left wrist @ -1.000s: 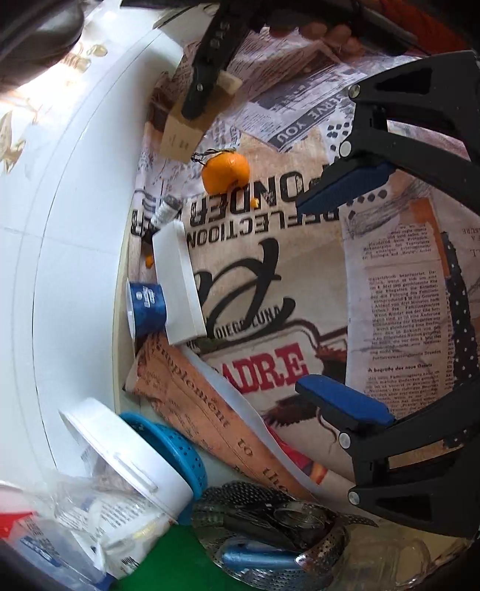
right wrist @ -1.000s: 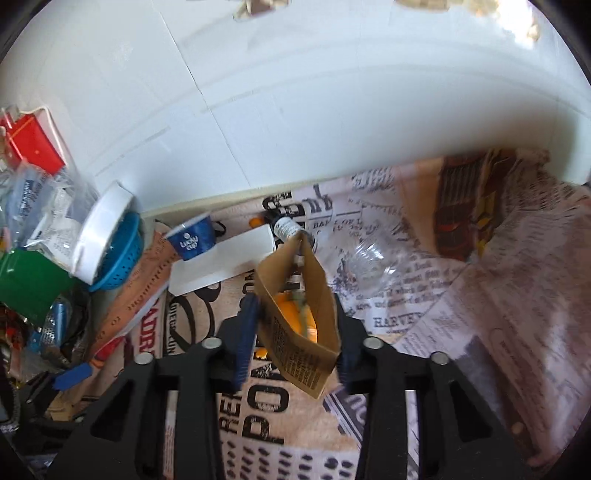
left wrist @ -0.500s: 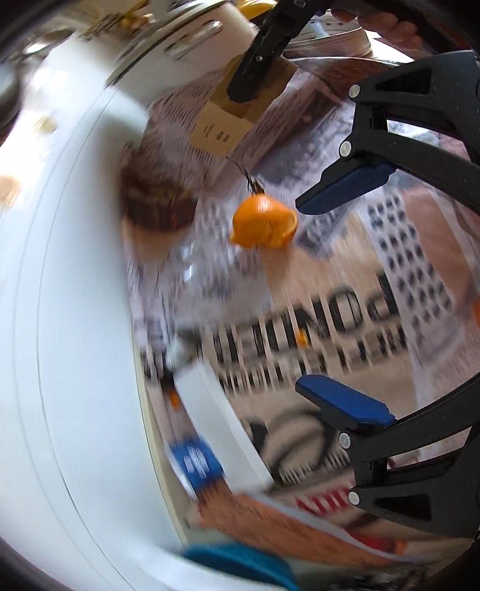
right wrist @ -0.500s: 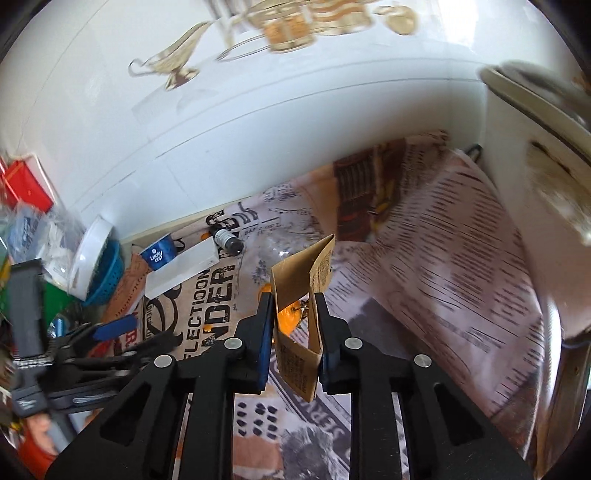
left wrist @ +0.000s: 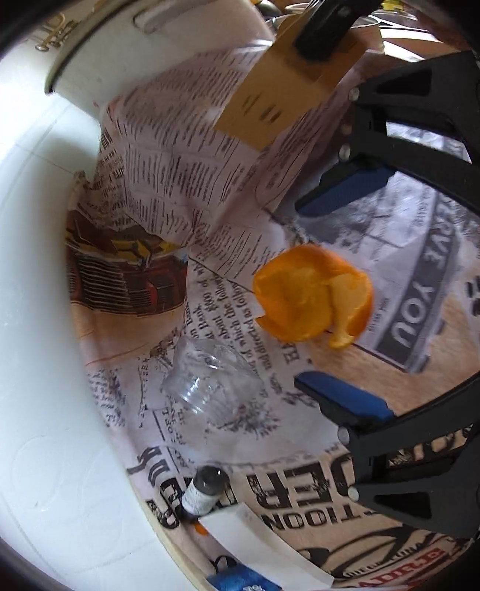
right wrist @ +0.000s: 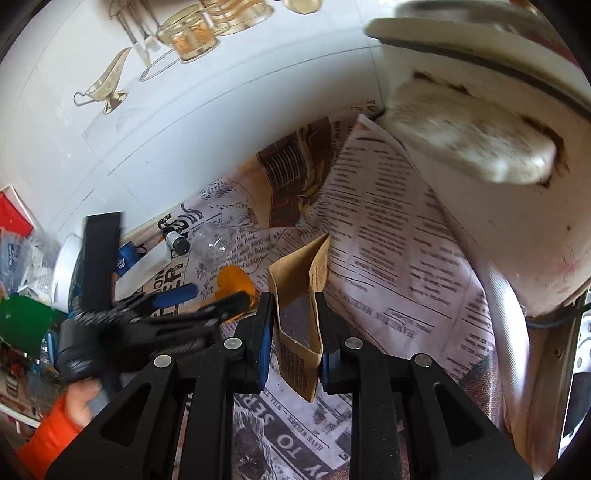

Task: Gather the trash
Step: 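Grasp the orange peel with the left tool beside the held paper bag, then carry the orange peel and paper bag with both tools down to the bucket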

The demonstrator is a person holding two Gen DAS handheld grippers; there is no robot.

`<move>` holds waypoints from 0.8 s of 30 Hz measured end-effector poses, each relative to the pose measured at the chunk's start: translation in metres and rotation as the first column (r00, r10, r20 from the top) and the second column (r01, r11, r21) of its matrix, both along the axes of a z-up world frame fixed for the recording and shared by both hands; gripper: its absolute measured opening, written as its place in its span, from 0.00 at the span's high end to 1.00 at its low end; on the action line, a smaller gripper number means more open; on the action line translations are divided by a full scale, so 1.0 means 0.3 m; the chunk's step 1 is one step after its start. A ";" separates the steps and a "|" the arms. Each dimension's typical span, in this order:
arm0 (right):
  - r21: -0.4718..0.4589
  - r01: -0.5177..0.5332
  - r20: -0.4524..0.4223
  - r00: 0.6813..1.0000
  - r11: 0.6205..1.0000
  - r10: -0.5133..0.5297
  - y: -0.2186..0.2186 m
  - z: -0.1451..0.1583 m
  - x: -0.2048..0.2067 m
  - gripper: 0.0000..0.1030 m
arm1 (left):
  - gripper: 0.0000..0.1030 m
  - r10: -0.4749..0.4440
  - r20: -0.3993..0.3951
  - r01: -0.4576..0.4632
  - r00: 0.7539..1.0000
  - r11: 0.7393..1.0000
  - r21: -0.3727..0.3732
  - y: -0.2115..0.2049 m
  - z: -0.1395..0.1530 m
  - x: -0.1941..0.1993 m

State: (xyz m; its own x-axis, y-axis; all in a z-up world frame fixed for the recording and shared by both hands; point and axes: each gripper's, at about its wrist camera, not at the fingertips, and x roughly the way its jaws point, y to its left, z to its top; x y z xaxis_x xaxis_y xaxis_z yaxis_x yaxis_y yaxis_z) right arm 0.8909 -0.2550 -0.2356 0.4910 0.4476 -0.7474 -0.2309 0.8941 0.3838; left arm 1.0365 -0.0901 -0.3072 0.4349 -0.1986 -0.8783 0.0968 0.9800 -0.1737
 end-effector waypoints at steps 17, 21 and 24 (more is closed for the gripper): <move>0.004 -0.025 0.037 0.999 1.000 0.025 0.009 0.028 -0.029 0.82 | 0.75 0.043 0.088 -0.043 0.995 0.999 0.001 0.058 0.084 -0.100; 0.011 -0.034 0.047 0.998 0.999 0.034 0.027 0.050 -0.067 0.82 | 0.76 0.093 0.130 -0.092 0.987 0.996 -0.013 0.120 0.162 -0.169; 0.011 -0.047 0.070 0.996 0.999 0.046 0.052 0.089 -0.105 0.82 | 0.76 0.120 0.175 -0.121 0.977 0.993 -0.005 0.160 0.228 -0.232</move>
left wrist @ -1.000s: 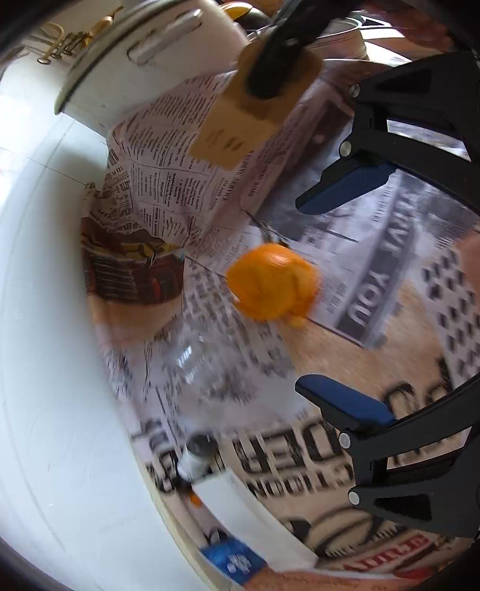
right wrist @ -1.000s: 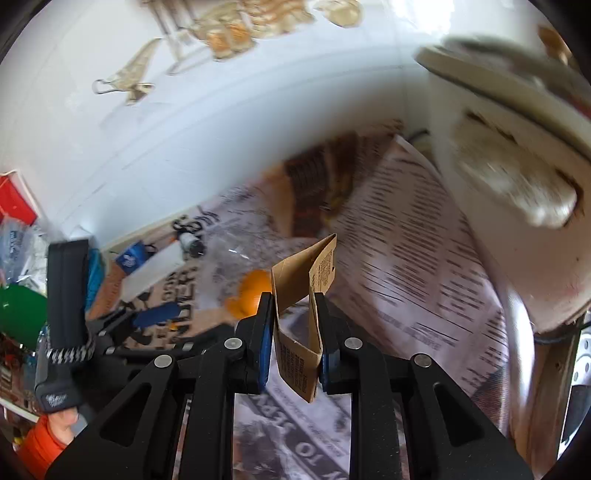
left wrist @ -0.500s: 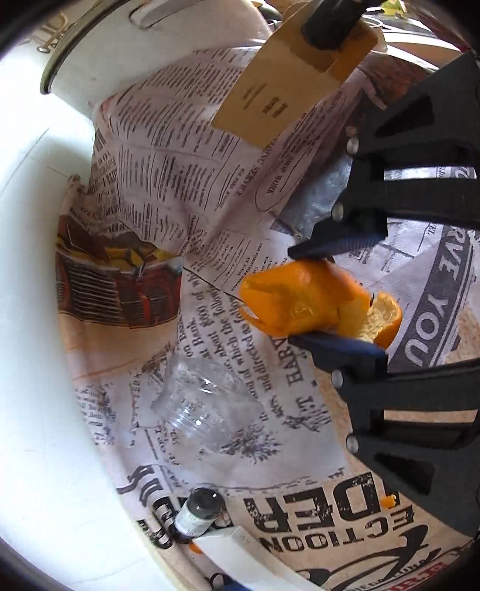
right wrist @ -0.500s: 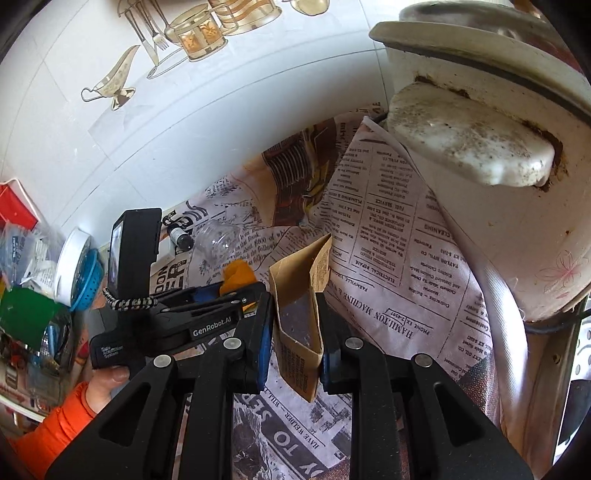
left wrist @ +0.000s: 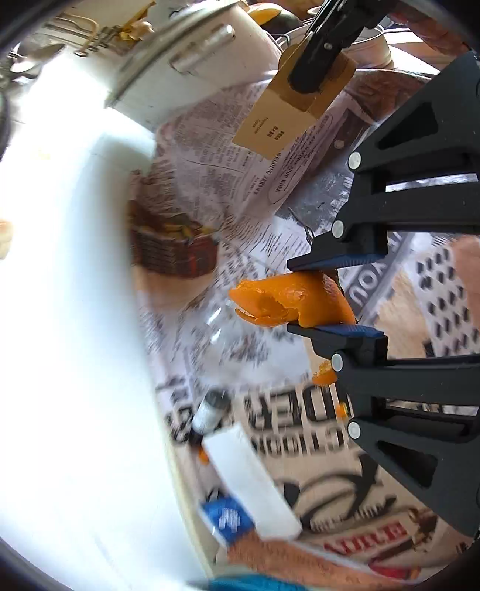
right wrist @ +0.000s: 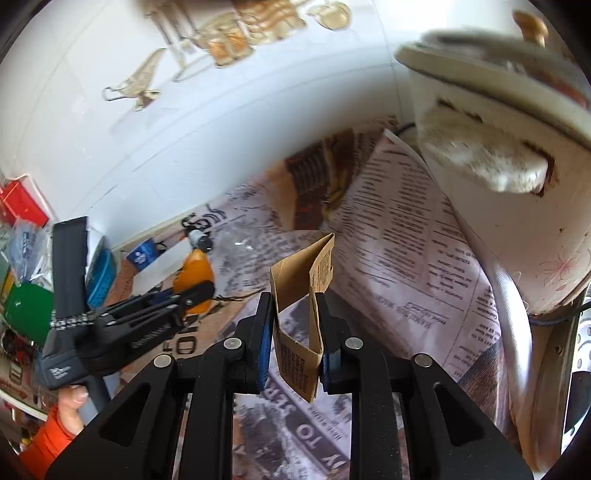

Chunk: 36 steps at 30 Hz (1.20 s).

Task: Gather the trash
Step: 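Carry the orange peel and paper bag with both tools down to the bucket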

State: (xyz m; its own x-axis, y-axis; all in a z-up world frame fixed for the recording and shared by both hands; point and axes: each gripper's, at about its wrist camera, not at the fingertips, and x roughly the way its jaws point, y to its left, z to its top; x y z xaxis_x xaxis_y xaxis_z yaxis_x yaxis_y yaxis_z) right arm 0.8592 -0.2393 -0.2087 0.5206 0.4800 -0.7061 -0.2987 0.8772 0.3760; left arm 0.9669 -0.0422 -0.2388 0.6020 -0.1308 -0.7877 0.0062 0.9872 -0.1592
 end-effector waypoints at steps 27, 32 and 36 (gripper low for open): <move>0.025 -0.068 0.200 0.978 0.997 0.061 0.516 0.189 -0.993 0.82 | 0.76 0.051 0.172 -0.065 0.984 0.995 0.074 0.507 0.214 -1.230; -0.009 -0.056 0.185 0.981 0.998 0.057 0.562 0.185 -1.172 0.82 | 0.76 0.031 0.136 -0.041 0.990 0.997 0.070 0.547 0.189 -1.396; -0.040 -0.052 0.145 0.988 0.998 0.058 0.574 0.178 -1.273 0.82 | 0.76 0.009 0.078 -0.015 0.997 0.996 0.082 0.535 0.135 -1.486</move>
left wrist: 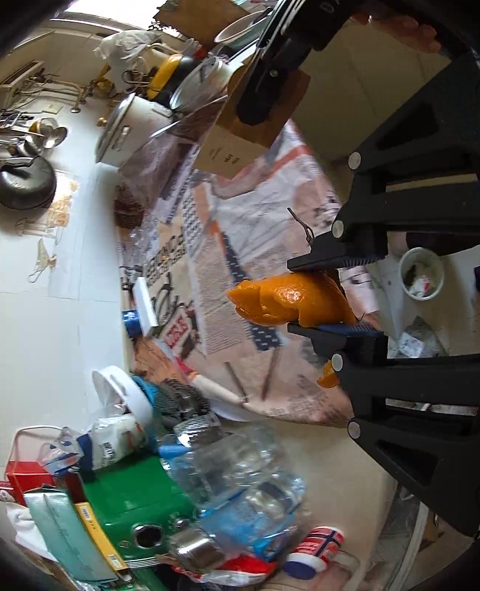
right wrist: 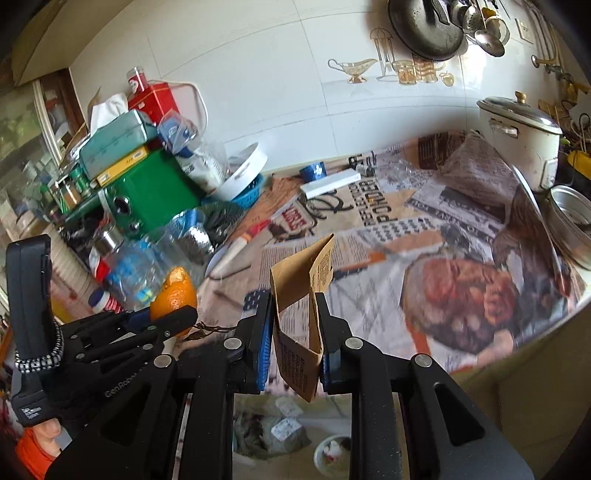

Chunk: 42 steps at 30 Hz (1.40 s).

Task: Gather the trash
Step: 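Carry the orange peel and paper bag with both tools down to the bucket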

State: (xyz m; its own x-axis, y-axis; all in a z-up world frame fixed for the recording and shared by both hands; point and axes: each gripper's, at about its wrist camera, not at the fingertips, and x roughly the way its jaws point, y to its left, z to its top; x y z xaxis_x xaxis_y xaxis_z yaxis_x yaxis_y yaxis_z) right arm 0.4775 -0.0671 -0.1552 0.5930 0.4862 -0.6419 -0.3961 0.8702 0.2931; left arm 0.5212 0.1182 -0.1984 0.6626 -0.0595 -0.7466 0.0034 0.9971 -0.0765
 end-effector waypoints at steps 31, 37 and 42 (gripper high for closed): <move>-0.101 -0.190 -0.434 0.892 0.977 0.128 -0.195 -0.921 -0.110 0.82 | 0.76 0.218 -0.391 -0.274 0.894 0.957 -0.092 -0.225 -1.075 -0.236; -0.089 -0.212 -0.485 0.863 0.973 0.144 -0.112 -1.250 -0.118 0.81 | 0.76 0.276 -0.429 -0.322 0.860 0.946 -0.036 -0.180 -1.382 -0.273; -0.067 -0.220 -0.543 0.826 0.973 0.149 -0.048 -1.507 -0.133 0.80 | 0.76 0.302 -0.451 -0.346 0.840 0.938 -0.017 -0.147 -1.581 -0.286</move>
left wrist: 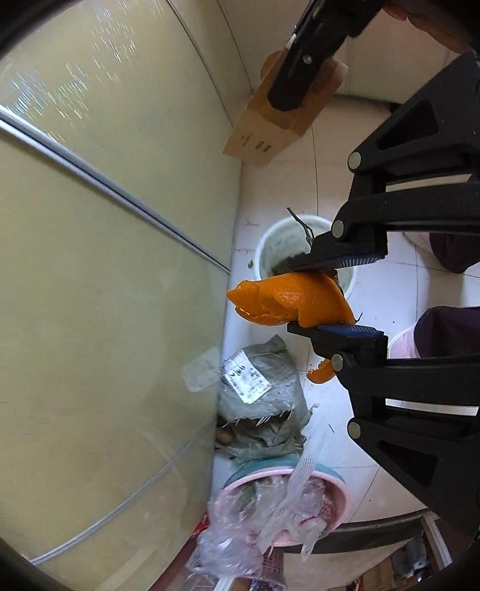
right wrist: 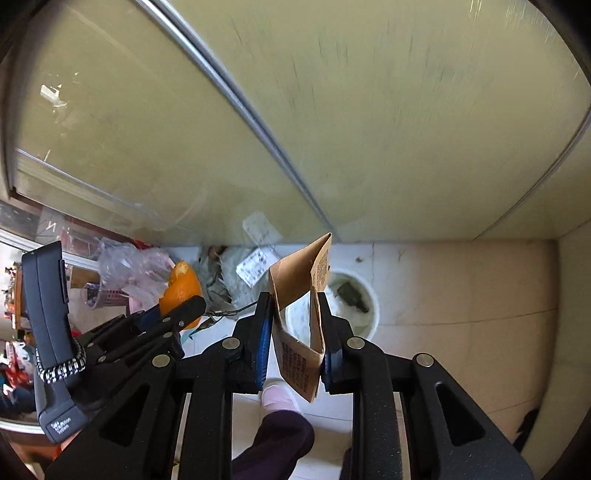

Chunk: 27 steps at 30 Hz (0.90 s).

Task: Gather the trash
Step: 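Carry the orange peel and paper bag with both tools down to the bucket, then open both tools to drop the peel and paper bag into the bucket, then raise both open tools back up to the counter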

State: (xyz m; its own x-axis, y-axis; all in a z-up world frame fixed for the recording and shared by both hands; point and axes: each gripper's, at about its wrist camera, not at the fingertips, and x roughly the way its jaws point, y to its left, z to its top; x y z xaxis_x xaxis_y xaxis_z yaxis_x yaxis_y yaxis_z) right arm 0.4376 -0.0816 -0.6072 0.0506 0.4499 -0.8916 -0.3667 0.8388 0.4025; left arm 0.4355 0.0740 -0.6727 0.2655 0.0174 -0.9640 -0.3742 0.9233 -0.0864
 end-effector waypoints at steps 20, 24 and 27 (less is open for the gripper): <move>-0.023 -0.047 0.003 0.999 0.999 0.047 -0.031 -0.209 0.056 0.50 | 0.67 -0.039 -0.054 0.035 0.998 0.996 -0.083 -0.055 -0.288 0.046; -0.017 -0.041 0.018 0.999 0.999 0.041 -0.056 -0.178 0.062 0.50 | 0.48 -0.043 -0.055 0.038 0.998 0.995 -0.091 -0.073 -0.272 0.060; -0.016 -0.035 0.020 0.999 0.999 0.035 -0.068 -0.160 0.070 0.50 | 0.48 -0.050 -0.059 0.045 0.997 0.996 -0.082 -0.086 -0.247 0.064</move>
State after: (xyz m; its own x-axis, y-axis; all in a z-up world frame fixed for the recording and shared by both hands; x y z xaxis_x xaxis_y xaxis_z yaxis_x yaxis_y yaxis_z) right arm 0.4586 -0.1020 -0.6552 0.0537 0.4377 -0.8975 -0.4037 0.8316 0.3814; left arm 0.4546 0.0481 -0.7469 0.2051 -0.0724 -0.9761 -0.3372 0.9310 -0.1399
